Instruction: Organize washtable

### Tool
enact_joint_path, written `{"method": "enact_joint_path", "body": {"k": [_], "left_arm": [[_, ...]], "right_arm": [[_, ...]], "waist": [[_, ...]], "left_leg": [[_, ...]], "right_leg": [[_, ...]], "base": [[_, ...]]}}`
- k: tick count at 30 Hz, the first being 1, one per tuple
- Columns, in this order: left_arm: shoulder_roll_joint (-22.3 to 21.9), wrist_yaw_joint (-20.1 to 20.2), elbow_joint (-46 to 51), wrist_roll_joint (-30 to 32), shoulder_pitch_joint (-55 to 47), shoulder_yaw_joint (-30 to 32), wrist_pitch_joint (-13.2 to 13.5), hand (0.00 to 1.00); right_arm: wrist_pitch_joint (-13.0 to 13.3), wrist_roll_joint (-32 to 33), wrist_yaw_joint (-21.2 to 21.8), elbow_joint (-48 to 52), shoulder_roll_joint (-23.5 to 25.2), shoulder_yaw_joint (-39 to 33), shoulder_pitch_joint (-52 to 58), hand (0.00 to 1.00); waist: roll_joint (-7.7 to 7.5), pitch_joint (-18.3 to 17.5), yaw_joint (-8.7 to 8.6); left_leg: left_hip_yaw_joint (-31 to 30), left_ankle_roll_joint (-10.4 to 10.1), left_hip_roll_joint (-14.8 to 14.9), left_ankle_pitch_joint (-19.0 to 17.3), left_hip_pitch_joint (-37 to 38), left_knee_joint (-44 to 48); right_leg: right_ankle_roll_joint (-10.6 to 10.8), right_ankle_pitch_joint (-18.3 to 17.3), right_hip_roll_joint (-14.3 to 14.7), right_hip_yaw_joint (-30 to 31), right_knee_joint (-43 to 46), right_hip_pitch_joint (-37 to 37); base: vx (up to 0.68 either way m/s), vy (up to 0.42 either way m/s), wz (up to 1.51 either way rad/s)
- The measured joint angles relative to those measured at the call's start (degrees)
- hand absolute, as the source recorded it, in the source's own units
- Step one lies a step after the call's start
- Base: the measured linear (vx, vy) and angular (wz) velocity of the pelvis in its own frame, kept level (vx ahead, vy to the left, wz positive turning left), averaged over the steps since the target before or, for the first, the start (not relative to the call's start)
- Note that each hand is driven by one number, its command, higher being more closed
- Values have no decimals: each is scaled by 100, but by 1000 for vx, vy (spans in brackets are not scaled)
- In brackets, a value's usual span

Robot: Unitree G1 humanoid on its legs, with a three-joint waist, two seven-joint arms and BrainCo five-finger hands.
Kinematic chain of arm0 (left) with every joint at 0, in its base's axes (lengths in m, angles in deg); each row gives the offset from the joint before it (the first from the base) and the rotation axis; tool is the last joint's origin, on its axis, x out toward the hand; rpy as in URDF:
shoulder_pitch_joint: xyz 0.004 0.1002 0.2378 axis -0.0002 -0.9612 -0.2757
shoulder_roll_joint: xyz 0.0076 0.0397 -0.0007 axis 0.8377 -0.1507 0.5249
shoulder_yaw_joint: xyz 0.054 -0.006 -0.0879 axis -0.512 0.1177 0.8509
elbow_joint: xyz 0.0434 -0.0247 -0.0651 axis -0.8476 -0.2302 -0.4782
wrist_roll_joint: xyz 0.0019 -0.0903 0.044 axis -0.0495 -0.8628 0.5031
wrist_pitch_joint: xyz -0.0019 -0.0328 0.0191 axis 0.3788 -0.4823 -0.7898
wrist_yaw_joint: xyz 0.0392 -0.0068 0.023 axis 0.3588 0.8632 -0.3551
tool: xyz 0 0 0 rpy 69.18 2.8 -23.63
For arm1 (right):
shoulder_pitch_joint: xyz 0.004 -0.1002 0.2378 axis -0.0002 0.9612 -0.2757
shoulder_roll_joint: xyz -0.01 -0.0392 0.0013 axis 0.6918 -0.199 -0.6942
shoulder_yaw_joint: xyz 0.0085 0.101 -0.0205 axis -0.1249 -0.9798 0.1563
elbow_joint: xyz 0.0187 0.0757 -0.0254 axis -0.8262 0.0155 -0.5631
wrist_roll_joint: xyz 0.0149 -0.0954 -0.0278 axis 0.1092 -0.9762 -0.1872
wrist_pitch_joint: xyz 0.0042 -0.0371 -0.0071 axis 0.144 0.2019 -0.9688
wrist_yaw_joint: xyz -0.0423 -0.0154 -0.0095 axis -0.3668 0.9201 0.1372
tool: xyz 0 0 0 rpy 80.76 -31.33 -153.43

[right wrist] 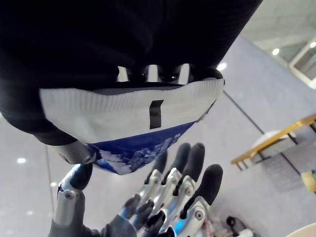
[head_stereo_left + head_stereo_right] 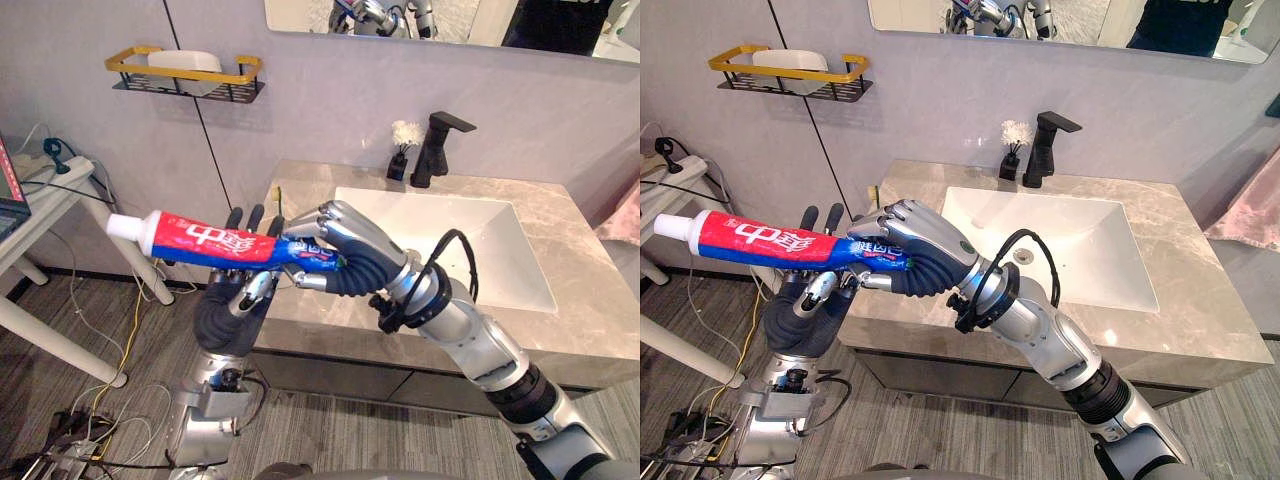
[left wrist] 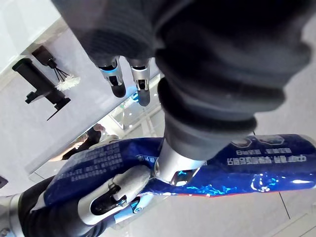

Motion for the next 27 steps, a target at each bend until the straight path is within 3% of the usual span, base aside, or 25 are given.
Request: {"method": "enact_joint_path", "body": {"k": [10, 22, 23, 27], "left_arm": [[-1, -26, -66, 5, 13, -124, -19, 0], [-10, -120, -97, 3, -103, -111, -32, 0], [-14, -121, -101, 3, -103, -111, -34, 100], [-21, -129, -107, 2, -103, -99, -35, 100]], "right_arm": [[-116, 4, 80, -370, 183, 99, 846, 100], [-86, 8, 155, -525, 265, 87, 1193, 100], [-85, 9, 154, -537, 281, 87, 1211, 100], [-82, 9, 154, -565, 289, 87, 1220, 100]], "waist": [[5, 3, 2], [6, 3, -140], [6, 3, -153], [5, 3, -153]], "left_leg": [[-54, 1, -17, 3, 1, -13], [-43, 1, -16, 3, 14, -30], [-32, 1, -14, 3, 20, -36], [-9, 1, -7, 3, 27, -52]], "right_leg": [[-1, -1, -6, -42, 1, 14], [-2, -2, -8, -33, 1, 10], [-2, -2, -8, -27, 1, 8], [-2, -1, -8, -8, 1, -6]], "base": [[0, 2, 0], [0, 0, 0], [0, 0, -5], [0, 0, -2]]}}
